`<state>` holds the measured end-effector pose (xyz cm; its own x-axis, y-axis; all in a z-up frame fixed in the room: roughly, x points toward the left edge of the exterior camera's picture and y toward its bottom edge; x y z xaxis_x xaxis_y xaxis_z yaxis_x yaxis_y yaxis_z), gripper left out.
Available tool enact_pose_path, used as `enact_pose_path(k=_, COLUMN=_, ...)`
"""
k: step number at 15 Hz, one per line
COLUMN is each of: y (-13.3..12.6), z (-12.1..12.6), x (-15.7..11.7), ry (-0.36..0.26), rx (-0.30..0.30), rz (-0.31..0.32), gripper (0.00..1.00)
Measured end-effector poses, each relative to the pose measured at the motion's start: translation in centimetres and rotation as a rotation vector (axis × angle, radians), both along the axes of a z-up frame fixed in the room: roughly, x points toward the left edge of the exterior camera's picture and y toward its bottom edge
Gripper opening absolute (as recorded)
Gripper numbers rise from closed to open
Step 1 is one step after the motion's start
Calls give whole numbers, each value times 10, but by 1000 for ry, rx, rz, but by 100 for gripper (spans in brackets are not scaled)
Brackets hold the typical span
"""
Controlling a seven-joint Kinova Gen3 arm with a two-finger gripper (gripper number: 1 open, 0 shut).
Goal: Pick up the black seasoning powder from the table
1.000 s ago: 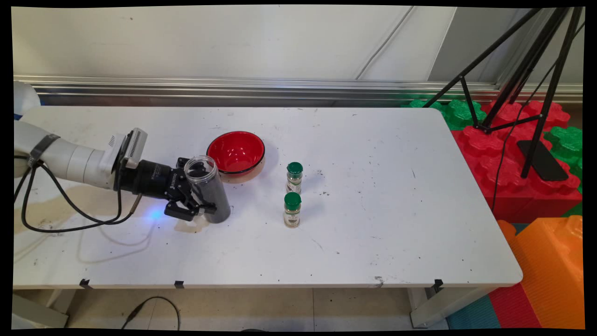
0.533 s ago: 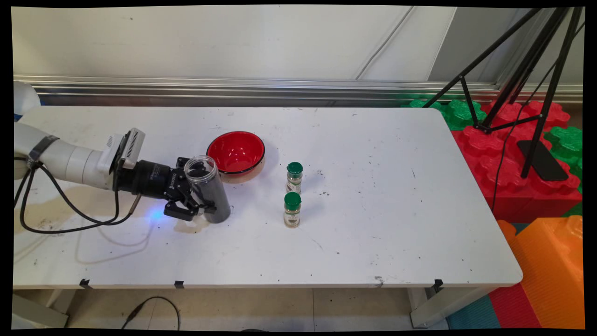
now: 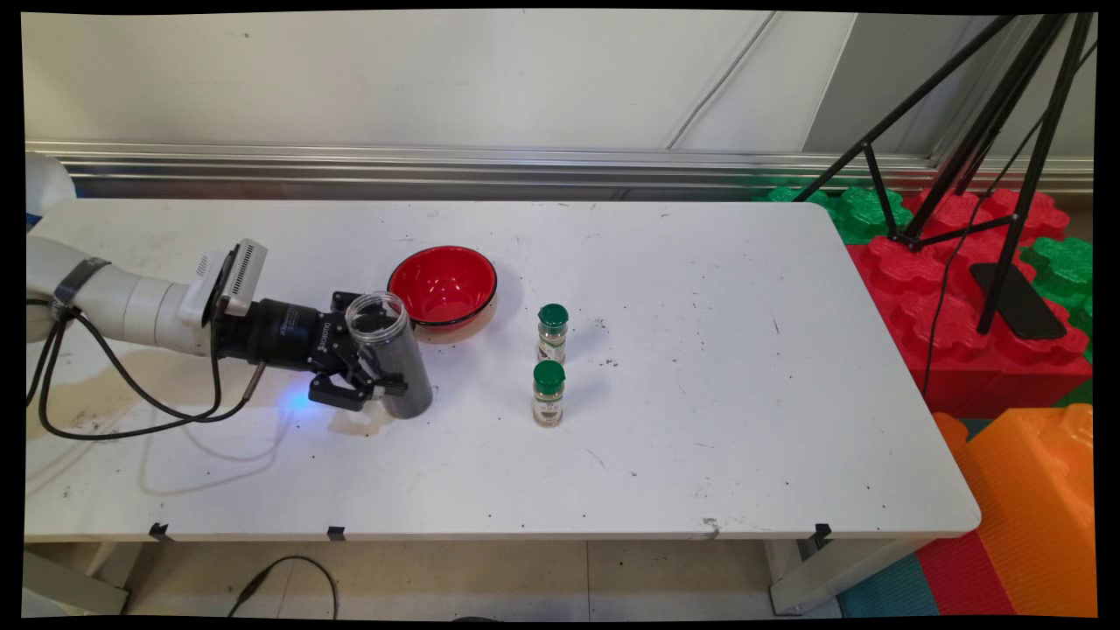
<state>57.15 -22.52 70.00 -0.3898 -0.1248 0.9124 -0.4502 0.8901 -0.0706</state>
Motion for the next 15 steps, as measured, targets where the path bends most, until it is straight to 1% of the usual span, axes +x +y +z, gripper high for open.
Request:
enact_pose_path(k=13, y=1, z=-5, x=0, ry=27, rx=-15, rz=1, gripper=100)
enact_pose_path(k=14, y=1, z=-5, x=0, ry=28, rx=-15, rz=1, gripper=0)
enact_pose_path(k=15, y=1, z=-5, x=1, ry=30, rx=-15, rz=0, gripper=0)
